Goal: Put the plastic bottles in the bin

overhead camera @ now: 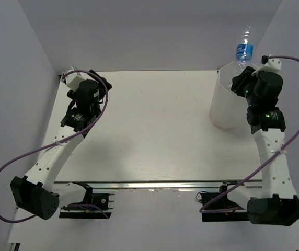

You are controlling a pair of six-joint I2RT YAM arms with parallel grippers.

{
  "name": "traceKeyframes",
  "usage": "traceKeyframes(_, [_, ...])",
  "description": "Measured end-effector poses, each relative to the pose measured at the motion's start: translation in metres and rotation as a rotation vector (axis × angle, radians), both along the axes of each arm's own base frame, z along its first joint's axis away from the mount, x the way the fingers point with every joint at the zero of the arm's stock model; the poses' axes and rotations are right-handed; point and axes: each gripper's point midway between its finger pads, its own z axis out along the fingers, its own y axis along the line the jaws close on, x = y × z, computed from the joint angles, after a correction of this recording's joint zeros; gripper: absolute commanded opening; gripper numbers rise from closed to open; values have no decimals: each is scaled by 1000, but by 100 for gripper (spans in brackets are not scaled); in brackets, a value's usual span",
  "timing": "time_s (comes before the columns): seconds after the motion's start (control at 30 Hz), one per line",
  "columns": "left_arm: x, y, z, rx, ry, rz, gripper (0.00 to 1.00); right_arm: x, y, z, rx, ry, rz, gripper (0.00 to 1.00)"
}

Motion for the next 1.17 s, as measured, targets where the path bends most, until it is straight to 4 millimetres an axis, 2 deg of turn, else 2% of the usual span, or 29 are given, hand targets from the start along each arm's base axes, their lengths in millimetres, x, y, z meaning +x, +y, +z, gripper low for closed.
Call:
traceKeyframes(0.07, [-3,11,-16,18,46,40,98,-15,-7,-3,3,10,-40,47])
traceKeyframes(0.1, [-4,14,-21,23,62,53,98,-21,-9,-6,7,18,-54,77])
traceKeyframes(0.13, [-6,17,-25,26,77,62,98,-25,-10,-8,13,26,-66,89])
traceKeyframes(0.23, [-8,21,-28,27,94,73,98,-30,-11,-11,18,37,-72,89])
traceKeyframes(0.43, [-13,23,-26,37,119,77,98,-32,7,-8,30,30,34,89])
traceKeyframes(0.6, [-15,25,-22,41,121,85,98,-38,31,0,18,-1,185,89])
traceKeyframes(0.77, [-25,33,-24,51,142,114,98,-53,67,12,7,-83,411,89])
traceKeyframes(0.93, [-45,48,-19,45,143,165,98,-59,95,3,40,-83,592,89])
traceKeyframes(1.17, [-72,68,-10,46,128,232,98,-57,108,-16,78,-31,670,90])
